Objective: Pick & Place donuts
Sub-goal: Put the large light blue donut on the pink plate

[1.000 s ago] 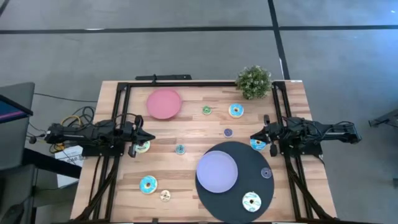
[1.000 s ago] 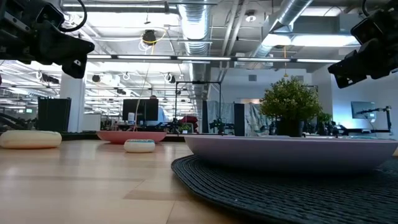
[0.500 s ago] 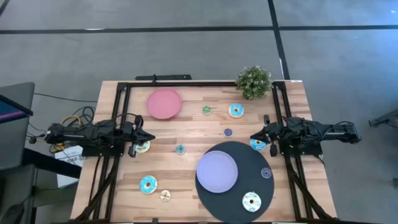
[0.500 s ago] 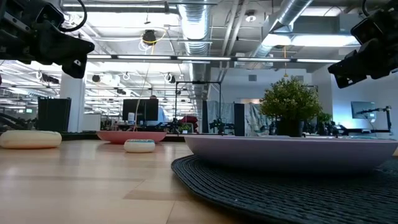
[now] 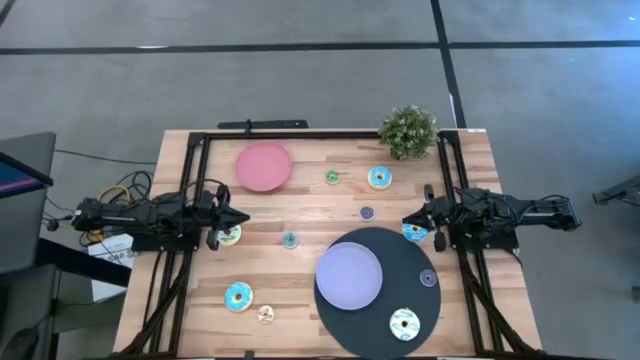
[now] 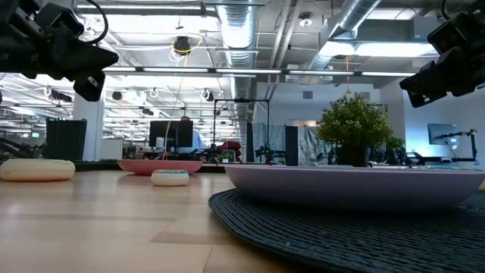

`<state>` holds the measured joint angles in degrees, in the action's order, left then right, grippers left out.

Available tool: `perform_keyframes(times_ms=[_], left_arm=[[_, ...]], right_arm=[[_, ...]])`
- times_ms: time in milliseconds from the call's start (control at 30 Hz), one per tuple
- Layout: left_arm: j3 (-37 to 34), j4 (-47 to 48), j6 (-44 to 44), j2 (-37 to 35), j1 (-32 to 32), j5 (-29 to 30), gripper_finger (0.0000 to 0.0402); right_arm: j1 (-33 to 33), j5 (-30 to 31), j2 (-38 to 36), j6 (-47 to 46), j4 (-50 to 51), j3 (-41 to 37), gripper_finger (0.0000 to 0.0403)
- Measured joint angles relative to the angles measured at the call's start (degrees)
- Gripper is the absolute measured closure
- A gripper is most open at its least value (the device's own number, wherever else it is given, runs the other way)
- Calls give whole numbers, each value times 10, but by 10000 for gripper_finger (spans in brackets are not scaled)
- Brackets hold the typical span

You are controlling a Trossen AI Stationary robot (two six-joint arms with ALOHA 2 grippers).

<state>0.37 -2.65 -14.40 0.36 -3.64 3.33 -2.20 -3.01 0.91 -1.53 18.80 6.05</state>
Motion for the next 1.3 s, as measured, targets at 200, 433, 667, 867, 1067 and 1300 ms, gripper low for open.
perform_keyframes(times_ms=[200, 433, 667, 867, 1067, 1300], left_arm=[[0, 0, 2, 0, 0, 0, 401], [0, -8, 35, 0, 0, 42, 402], [11, 0, 31, 8, -2, 62, 401], [72, -13, 66, 103, -29, 154, 401], [151, -9, 44, 263, -75, 240, 401], [291, 157, -132, 437, -134, 362, 401]], right_arm=[[0, 0, 0, 0, 0, 0, 403], [0, 0, 0, 0, 0, 0, 403], [0, 0, 0, 0, 0, 0, 403], [0, 0, 0, 0, 0, 0, 403], [0, 0, 0, 0, 0, 0, 403], [0, 0, 0, 0, 0, 0, 403]])
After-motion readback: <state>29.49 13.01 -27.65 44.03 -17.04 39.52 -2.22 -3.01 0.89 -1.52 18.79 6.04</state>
